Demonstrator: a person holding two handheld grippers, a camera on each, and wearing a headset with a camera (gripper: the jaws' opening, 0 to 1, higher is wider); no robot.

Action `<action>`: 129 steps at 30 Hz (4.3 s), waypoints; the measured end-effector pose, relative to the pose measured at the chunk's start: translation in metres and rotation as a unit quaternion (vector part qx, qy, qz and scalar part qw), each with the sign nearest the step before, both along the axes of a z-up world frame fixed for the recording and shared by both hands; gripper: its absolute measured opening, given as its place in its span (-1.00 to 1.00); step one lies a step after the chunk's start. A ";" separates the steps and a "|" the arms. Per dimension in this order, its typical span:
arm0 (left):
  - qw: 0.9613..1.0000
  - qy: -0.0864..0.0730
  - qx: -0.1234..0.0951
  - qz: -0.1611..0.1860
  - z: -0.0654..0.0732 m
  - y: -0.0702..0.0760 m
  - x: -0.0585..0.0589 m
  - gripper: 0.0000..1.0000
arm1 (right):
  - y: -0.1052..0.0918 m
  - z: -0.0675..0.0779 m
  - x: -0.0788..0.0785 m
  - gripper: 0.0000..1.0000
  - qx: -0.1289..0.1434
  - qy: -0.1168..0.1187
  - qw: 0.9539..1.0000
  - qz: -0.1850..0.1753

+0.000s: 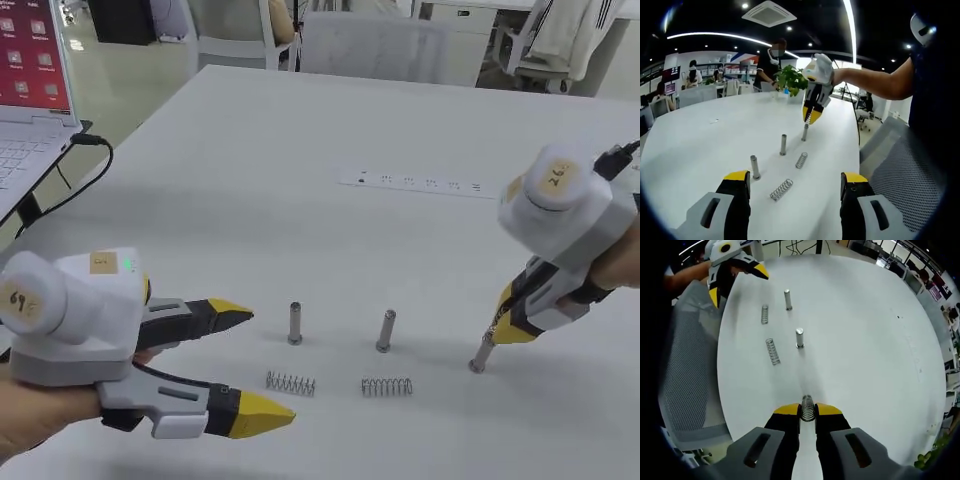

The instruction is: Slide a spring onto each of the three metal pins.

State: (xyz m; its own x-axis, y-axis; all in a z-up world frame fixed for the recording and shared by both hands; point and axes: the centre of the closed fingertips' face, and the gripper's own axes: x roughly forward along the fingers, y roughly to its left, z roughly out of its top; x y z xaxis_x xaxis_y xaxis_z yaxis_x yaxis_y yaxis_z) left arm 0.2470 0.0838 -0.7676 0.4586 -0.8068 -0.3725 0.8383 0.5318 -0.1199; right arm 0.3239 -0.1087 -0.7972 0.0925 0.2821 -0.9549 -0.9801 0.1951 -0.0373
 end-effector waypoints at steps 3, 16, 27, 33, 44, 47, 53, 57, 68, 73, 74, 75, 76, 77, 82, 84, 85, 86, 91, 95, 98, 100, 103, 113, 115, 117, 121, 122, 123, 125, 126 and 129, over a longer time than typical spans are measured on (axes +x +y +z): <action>1.000 0.000 0.000 0.000 0.000 0.000 0.001 0.39 | -0.001 -0.003 0.000 -0.83 -0.003 0.002 1.000 0.000; 1.000 -0.002 0.000 0.000 0.001 -0.001 0.002 0.38 | -0.003 -0.016 0.001 -0.83 -0.007 0.011 1.000 -0.004; 1.000 -0.002 0.000 0.001 0.001 -0.001 0.002 0.38 | -0.003 -0.022 -0.002 -0.83 -0.014 0.016 1.000 -0.005; 1.000 -0.002 0.001 0.000 0.001 -0.001 0.002 0.38 | -0.003 -0.026 -0.004 -0.82 -0.017 0.019 1.000 -0.005; 1.000 -0.002 0.001 -0.001 0.002 -0.001 0.002 0.38 | -0.004 -0.035 -0.004 -0.82 -0.018 0.026 0.999 -0.011; 1.000 -0.001 0.002 -0.002 0.001 -0.001 0.001 0.38 | -0.005 -0.038 -0.004 -0.82 -0.020 0.028 0.999 -0.012; 1.000 -0.002 0.002 -0.001 0.002 0.000 0.001 0.38 | -0.005 -0.042 -0.004 -0.82 -0.024 0.031 0.999 -0.011; 1.000 -0.002 0.001 0.000 0.002 0.000 0.001 0.38 | -0.006 -0.045 -0.004 -0.82 -0.027 0.034 0.999 -0.012; 1.000 -0.002 -0.001 0.001 0.001 0.000 0.002 0.38 | -0.004 -0.047 -0.004 -0.82 -0.027 0.037 0.999 -0.012; 1.000 -0.001 -0.001 0.002 0.001 0.000 0.002 0.38 | -0.004 -0.047 -0.003 -0.82 -0.028 0.039 0.999 -0.011; 1.000 -0.002 -0.001 0.002 0.001 0.000 0.002 0.38 | -0.004 -0.048 -0.003 -0.81 -0.028 0.038 0.999 -0.011; 1.000 -0.002 -0.001 0.002 0.001 0.000 0.002 0.38 | -0.004 -0.048 -0.004 -0.81 -0.028 0.039 0.999 -0.011; 1.000 -0.001 -0.001 0.002 0.001 0.000 0.002 0.38 | -0.004 -0.048 -0.004 -0.81 -0.028 0.039 0.999 -0.011; 1.000 -0.001 -0.001 0.002 0.001 0.000 0.002 0.38 | -0.003 -0.048 -0.003 -0.81 -0.027 0.039 0.999 -0.011; 1.000 -0.002 -0.002 0.003 0.001 0.001 0.002 0.38 | -0.002 -0.048 -0.004 -0.76 -0.026 0.038 0.999 -0.009; 1.000 -0.002 -0.002 0.002 0.001 0.001 0.002 0.38 | -0.002 -0.047 -0.004 -0.75 -0.026 0.038 0.999 -0.009; 1.000 -0.002 -0.002 0.003 0.001 0.001 0.002 0.38 | -0.002 -0.047 -0.004 -0.74 -0.026 0.038 0.999 -0.009; 1.000 -0.002 -0.002 0.003 0.001 0.001 0.002 0.38 | -0.002 -0.047 -0.004 -0.73 -0.026 0.037 0.999 -0.009; 1.000 -0.002 -0.003 0.003 0.001 0.001 0.002 0.37 | -0.002 -0.046 -0.008 -0.66 -0.026 0.036 0.999 -0.009; 1.000 -0.001 -0.003 0.003 0.001 0.001 0.002 0.38 | -0.004 -0.046 -0.010 -0.61 -0.027 0.037 0.999 -0.010; 1.000 -0.002 -0.003 0.002 0.001 0.001 0.002 0.38 | -0.006 -0.046 -0.009 -0.55 -0.027 0.036 0.999 -0.011; 1.000 -0.002 -0.003 0.002 0.001 0.001 0.002 0.38 | -0.008 -0.047 -0.009 -0.52 -0.026 0.036 0.999 -0.013; 1.000 -0.002 -0.003 0.001 0.001 0.000 0.002 0.38 | -0.010 -0.047 -0.010 -0.49 -0.026 0.037 0.999 -0.016; 1.000 -0.003 -0.003 -0.001 0.002 0.000 0.002 0.38 | -0.022 -0.047 -0.012 -0.44 -0.024 0.036 0.999 -0.030; 1.000 -0.003 -0.002 -0.002 0.002 0.000 0.001 0.38 | -0.024 -0.047 -0.013 -0.44 -0.024 0.036 0.999 -0.033; 1.000 -0.003 -0.002 -0.002 0.002 -0.001 0.001 0.38 | -0.027 -0.048 -0.014 -0.44 -0.025 0.036 0.998 -0.035; 1.000 -0.003 -0.002 -0.002 0.002 -0.001 0.001 0.38 | -0.031 -0.049 -0.018 -0.44 -0.026 0.038 0.998 -0.038; 1.000 -0.003 -0.002 -0.002 0.001 -0.001 0.001 0.38 | -0.031 -0.050 -0.019 -0.44 -0.026 0.038 0.998 -0.039; 1.000 -0.003 -0.002 -0.002 0.001 -0.001 0.001 0.38 | -0.032 -0.050 -0.020 -0.44 -0.026 0.038 0.998 -0.040; 1.000 -0.003 -0.002 -0.002 0.001 -0.001 0.001 0.38 | -0.032 -0.049 -0.023 -0.44 -0.025 0.039 0.998 -0.042; 1.000 -0.003 -0.002 -0.002 0.001 -0.001 0.001 0.37 | -0.032 -0.049 -0.024 -0.44 -0.024 0.039 0.998 -0.042; 1.000 -0.003 -0.003 -0.002 0.001 -0.001 0.001 0.37 | -0.032 -0.048 -0.028 -0.44 -0.025 0.039 0.998 -0.041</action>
State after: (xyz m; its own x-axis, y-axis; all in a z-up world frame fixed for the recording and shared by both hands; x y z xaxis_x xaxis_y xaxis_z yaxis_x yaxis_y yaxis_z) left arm 0.2478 0.0831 -0.7670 0.4581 -0.8103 -0.3654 0.8411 0.5282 -0.1169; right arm 0.2963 -0.1411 -0.8451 0.0389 0.2290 -0.9726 -0.9612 0.2747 0.0262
